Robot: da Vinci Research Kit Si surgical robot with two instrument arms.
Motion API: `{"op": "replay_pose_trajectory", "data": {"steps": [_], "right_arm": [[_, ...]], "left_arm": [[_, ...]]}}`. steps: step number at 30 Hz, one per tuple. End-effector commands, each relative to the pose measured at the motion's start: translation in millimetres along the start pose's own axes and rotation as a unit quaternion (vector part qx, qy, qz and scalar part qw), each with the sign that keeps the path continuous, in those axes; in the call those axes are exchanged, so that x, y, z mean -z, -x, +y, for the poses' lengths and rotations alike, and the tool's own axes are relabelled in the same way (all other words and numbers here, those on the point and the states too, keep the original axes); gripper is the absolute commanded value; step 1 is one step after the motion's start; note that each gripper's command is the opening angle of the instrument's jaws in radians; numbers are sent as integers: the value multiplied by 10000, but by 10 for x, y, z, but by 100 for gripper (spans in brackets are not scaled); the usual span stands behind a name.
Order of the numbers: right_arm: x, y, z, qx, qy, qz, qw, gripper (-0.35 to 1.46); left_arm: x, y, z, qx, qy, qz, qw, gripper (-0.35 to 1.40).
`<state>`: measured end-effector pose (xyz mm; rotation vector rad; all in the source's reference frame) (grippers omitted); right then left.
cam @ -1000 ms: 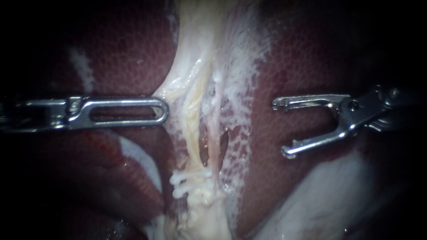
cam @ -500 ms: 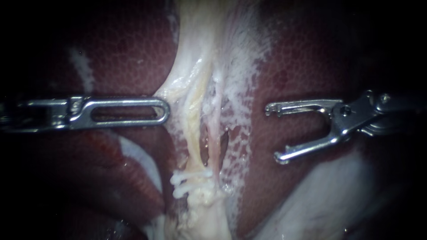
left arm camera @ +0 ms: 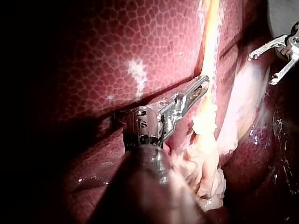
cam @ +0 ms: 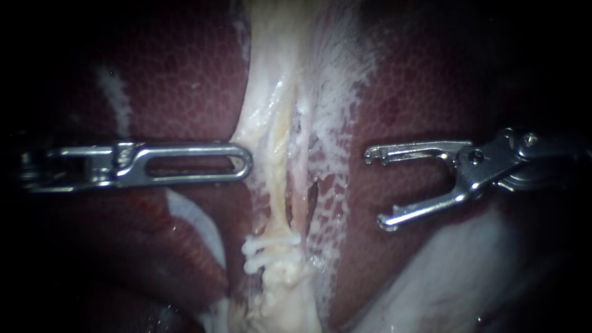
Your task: Going back second clip left tube
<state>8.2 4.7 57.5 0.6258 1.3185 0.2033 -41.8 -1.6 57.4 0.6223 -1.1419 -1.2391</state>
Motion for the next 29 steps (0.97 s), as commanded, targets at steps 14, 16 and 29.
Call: {"op": "replay_pose_trajectory", "data": {"steps": [14, 16, 29], "right_arm": [[0, 0, 0, 1, 0, 1, 10000, 60], [0, 0, -1, 2, -1, 1, 10000, 60], [0, 1, -1, 5, -17, 2, 10000, 60]], "left_arm": [[-21, -3, 12, 6, -2, 15, 10000, -35], [-21, -3, 12, 6, -2, 15, 10000, -35], [-20, -4, 12, 3, -6, 36, 10000, -35]]}}
